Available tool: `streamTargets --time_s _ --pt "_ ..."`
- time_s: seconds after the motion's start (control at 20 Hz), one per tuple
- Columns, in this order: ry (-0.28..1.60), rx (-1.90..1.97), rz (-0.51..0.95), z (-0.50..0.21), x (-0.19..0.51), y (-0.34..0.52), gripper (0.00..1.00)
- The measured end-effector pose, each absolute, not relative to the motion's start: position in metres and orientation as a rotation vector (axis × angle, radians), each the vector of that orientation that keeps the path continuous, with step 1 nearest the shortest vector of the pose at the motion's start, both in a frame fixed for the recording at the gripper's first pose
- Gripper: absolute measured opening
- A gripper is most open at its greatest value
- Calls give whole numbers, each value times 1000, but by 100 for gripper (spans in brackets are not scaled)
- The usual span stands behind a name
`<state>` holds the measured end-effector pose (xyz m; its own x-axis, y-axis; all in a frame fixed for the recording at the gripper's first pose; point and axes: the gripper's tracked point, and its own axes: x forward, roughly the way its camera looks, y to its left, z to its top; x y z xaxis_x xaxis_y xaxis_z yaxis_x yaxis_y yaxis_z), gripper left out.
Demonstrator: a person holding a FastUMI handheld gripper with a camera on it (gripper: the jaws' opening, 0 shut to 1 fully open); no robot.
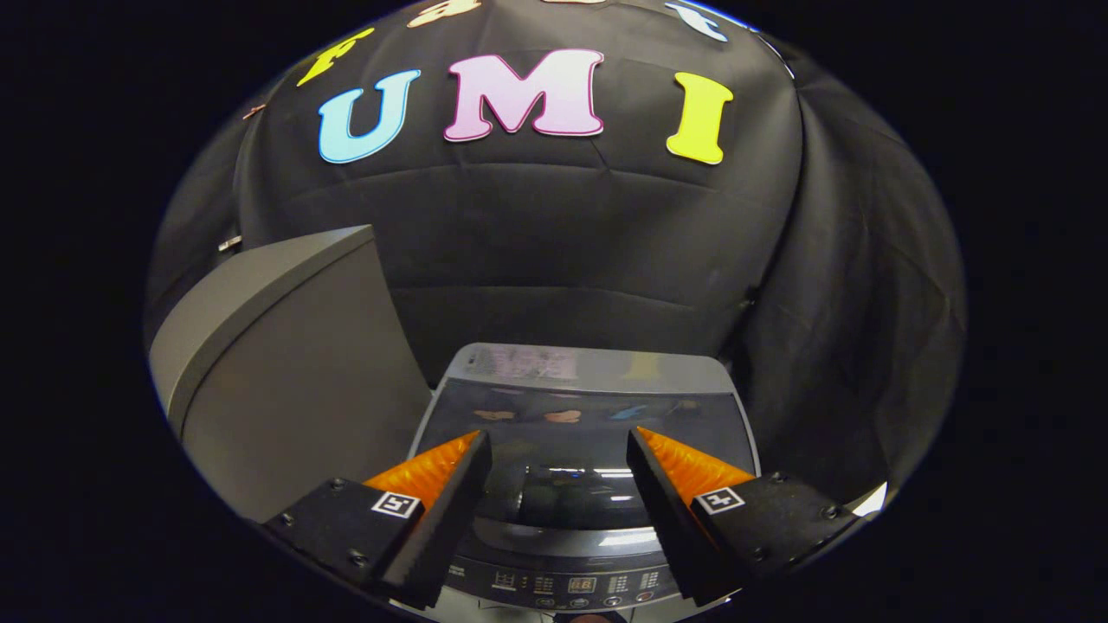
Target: Put the clothes into the washing machine and then close the washing machine lid.
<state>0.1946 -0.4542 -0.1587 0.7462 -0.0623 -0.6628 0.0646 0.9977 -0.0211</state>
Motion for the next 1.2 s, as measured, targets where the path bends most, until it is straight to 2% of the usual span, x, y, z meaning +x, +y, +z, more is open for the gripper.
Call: streamTargets --time_s 0.25,0.55,0.65,1.2 --pt "536 73 -83 -84 205 -444 99" --pt "166 206 -52 44 223 -426 99" --pt "96 198 -50 69 216 -421 99" --pt "118 131 -22 64 201 -387 99"
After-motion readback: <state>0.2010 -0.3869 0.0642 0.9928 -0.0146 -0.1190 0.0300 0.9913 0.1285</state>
